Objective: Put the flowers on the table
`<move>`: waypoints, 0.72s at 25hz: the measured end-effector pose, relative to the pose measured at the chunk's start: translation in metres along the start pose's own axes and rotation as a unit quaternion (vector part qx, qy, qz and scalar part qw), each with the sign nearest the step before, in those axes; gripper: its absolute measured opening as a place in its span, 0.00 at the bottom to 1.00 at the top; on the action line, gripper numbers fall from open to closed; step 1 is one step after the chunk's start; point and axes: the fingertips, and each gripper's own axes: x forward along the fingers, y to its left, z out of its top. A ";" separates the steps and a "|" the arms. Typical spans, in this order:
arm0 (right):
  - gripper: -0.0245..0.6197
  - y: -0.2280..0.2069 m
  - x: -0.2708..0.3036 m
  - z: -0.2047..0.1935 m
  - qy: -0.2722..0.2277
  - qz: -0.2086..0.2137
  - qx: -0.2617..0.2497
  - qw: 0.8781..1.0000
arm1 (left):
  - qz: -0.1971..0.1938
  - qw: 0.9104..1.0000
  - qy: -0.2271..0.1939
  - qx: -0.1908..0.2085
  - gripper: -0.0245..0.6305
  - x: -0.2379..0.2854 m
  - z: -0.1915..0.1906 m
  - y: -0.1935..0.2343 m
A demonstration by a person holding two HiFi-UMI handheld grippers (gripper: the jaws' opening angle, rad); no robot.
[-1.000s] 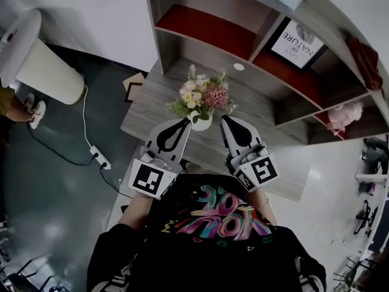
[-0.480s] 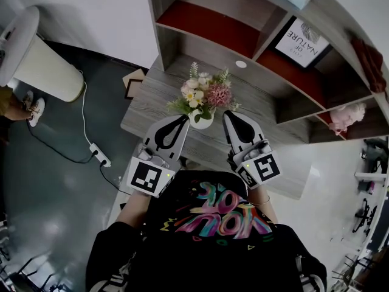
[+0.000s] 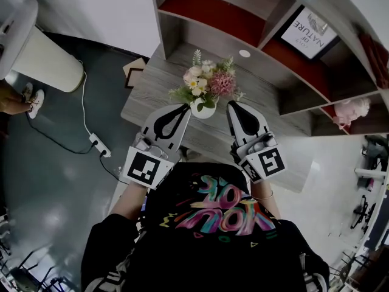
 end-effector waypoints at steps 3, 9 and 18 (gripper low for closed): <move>0.06 0.002 -0.002 -0.002 0.004 0.001 0.000 1.000 | -0.003 1.000 -0.001 0.001 0.09 -0.001 0.001 -0.001; 0.06 0.004 -0.006 -0.006 0.002 -0.003 0.012 1.000 | -0.008 1.000 -0.001 0.003 0.09 -0.002 0.000 -0.005; 0.06 0.002 -0.013 -0.006 -0.004 -0.009 0.021 1.000 | -0.014 1.000 0.000 0.007 0.09 -0.001 0.001 -0.008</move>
